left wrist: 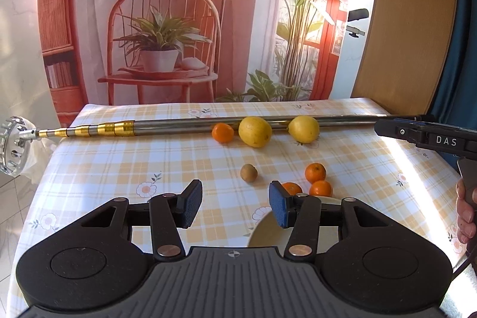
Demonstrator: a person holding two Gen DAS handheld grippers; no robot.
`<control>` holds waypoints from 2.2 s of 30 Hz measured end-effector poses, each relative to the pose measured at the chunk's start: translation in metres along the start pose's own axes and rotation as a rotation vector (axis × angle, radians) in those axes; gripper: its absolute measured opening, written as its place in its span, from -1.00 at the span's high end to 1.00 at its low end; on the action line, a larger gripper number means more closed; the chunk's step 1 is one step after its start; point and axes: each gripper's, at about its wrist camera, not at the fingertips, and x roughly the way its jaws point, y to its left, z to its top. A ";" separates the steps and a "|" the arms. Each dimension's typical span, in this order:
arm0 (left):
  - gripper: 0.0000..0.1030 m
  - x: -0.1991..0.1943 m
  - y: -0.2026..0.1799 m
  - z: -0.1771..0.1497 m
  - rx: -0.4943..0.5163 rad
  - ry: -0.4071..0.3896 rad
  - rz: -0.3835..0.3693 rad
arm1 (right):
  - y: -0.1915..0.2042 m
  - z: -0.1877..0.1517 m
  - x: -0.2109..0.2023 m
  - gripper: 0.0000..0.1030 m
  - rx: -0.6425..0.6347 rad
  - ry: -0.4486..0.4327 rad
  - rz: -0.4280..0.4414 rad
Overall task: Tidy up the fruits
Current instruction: 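Close left gripper on the brown kiwi while right grasps a mandarin orange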
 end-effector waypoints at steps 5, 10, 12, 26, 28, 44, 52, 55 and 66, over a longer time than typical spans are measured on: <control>-0.01 -0.003 0.007 0.012 -0.008 -0.029 0.021 | -0.005 0.005 0.003 0.02 -0.014 -0.014 -0.034; -0.06 0.003 0.013 0.019 -0.018 -0.033 0.027 | -0.009 0.001 0.007 0.02 0.003 0.000 -0.041; -0.06 0.008 0.014 0.019 -0.018 -0.028 0.018 | -0.010 -0.001 0.011 0.02 -0.001 0.015 -0.043; 0.03 0.071 0.000 0.022 0.071 0.055 -0.063 | -0.016 -0.006 0.038 0.03 0.047 0.094 -0.041; 0.08 0.085 -0.002 0.021 0.078 0.082 -0.070 | -0.020 -0.008 0.043 0.03 0.067 0.108 -0.040; 0.27 0.167 -0.003 0.019 0.036 0.208 -0.142 | -0.030 -0.018 0.072 0.03 0.095 0.171 -0.029; 0.48 0.188 0.001 0.018 0.002 0.234 -0.144 | -0.033 -0.024 0.081 0.03 0.113 0.200 -0.024; 0.48 0.183 0.003 0.017 -0.008 0.226 -0.138 | -0.035 -0.026 0.083 0.03 0.121 0.207 -0.018; 0.48 0.143 0.008 0.010 -0.014 0.196 -0.121 | -0.036 -0.036 0.104 0.08 0.117 0.269 0.017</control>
